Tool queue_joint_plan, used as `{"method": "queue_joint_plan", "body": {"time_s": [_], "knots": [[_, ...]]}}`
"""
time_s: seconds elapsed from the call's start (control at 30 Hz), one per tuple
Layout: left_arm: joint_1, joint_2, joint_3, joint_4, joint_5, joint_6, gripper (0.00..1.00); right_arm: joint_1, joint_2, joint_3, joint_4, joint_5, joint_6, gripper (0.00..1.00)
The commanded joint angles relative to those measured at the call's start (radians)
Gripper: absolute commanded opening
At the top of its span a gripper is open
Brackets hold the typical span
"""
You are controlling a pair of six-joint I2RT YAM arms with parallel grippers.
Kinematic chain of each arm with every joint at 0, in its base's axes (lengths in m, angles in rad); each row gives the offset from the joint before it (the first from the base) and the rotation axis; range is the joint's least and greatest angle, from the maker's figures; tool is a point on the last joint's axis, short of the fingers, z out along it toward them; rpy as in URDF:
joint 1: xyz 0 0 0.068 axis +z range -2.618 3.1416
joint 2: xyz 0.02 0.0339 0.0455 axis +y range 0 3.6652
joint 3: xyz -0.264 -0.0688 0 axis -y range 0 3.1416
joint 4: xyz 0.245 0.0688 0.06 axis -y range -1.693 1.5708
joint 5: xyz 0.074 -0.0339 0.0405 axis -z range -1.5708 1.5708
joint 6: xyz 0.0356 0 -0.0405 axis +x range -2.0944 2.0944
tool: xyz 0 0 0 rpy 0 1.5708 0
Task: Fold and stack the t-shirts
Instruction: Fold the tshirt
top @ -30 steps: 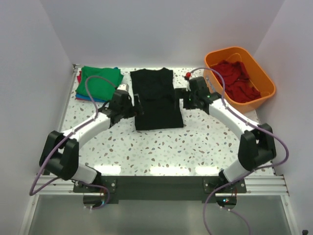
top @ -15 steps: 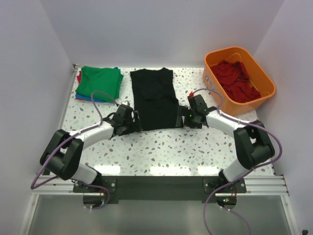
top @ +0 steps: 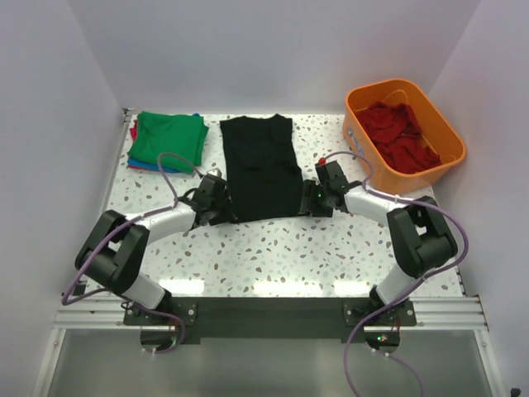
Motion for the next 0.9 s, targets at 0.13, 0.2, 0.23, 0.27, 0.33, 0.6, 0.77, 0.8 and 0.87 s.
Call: {"method": "queue_joint_plan", "body": {"time_s": [0.13,0.2,0.23,0.27,0.33,0.6,0.77,0.8,0.87], "knots": [[0.028,0.08,0.015,0.073,0.067,0.039,0.04,-0.004,0.077,0.002,0.034,-0.009,0.021,0.27],[0.028,0.089,0.003,0.094,0.075,0.046,0.0,-0.004,0.08,0.002,0.041,-0.024,0.014,0.0],[0.028,0.083,-0.01,0.108,0.102,0.051,0.0,-0.004,0.074,0.006,0.023,-0.023,-0.005,0.0],[0.026,0.071,-0.028,0.128,0.121,0.059,0.0,-0.004,0.064,0.007,0.011,-0.015,-0.017,0.0],[0.017,0.0,-0.103,0.196,0.147,0.054,0.0,-0.004,0.0,-0.01,-0.023,0.003,-0.045,0.0],[-0.095,-0.357,-0.313,0.096,0.164,-0.018,0.0,-0.001,-0.404,-0.262,-0.184,-0.07,-0.072,0.0],[-0.181,-0.595,-0.289,-0.06,0.161,-0.084,0.0,0.0,-0.706,-0.29,-0.346,-0.092,-0.088,0.0],[-0.179,-0.626,-0.271,-0.079,0.156,-0.079,0.0,0.0,-0.725,-0.271,-0.391,-0.082,-0.094,0.0],[-0.181,-0.67,-0.199,-0.103,0.132,-0.049,0.0,-0.003,-0.74,-0.204,-0.42,-0.052,-0.095,0.0]]}}
